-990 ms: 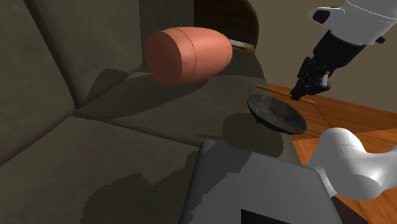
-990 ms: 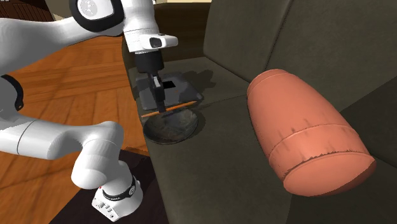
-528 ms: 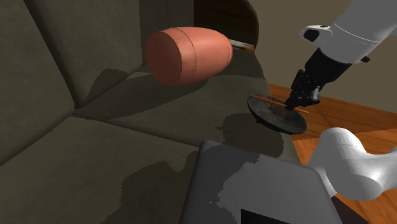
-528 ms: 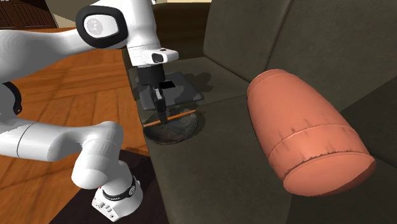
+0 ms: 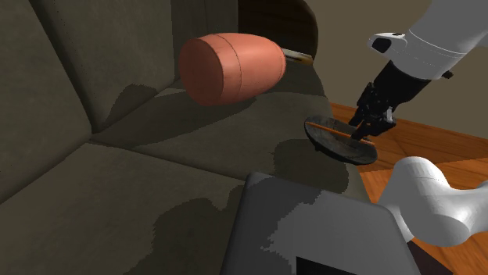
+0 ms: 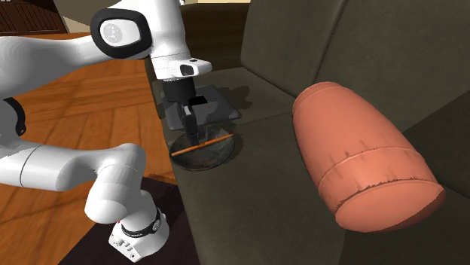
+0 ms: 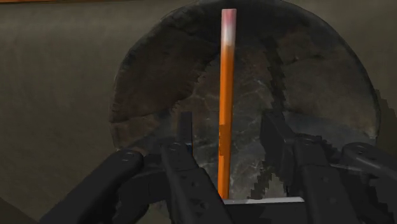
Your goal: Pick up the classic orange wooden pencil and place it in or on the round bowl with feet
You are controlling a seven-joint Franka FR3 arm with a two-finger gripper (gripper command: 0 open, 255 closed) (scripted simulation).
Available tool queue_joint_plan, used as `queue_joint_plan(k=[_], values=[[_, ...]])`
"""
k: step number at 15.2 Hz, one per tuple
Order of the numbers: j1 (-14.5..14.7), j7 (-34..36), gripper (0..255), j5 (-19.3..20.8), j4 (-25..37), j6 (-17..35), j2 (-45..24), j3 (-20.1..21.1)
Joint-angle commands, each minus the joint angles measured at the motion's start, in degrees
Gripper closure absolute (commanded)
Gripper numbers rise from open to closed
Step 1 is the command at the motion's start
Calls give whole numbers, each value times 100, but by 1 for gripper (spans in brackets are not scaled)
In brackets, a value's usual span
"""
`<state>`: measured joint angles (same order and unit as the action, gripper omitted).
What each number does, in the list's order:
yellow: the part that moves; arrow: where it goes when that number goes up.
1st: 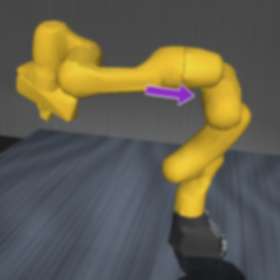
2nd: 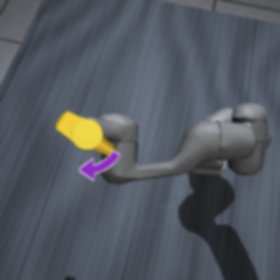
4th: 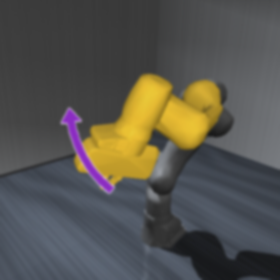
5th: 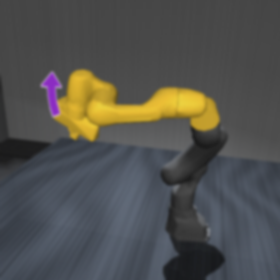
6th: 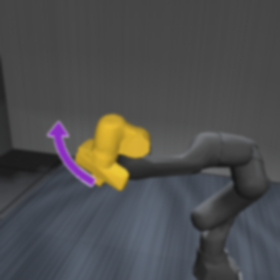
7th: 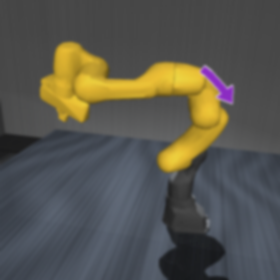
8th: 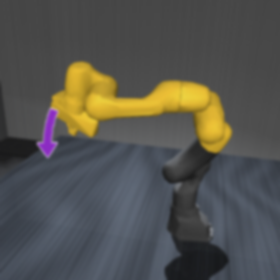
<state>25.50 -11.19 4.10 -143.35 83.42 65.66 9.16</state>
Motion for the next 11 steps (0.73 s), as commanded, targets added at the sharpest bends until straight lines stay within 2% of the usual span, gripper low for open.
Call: queue_joint_plan(k=[1, 5, 9, 11], values=[[0, 0, 0, 0, 0, 0, 0, 0], [0, 0, 0, 0, 0, 0, 0, 0], [-55, 1, 0, -33, 915, -569, -343, 75], [-55, 0, 0, -33, 915, -569, -343, 75]])
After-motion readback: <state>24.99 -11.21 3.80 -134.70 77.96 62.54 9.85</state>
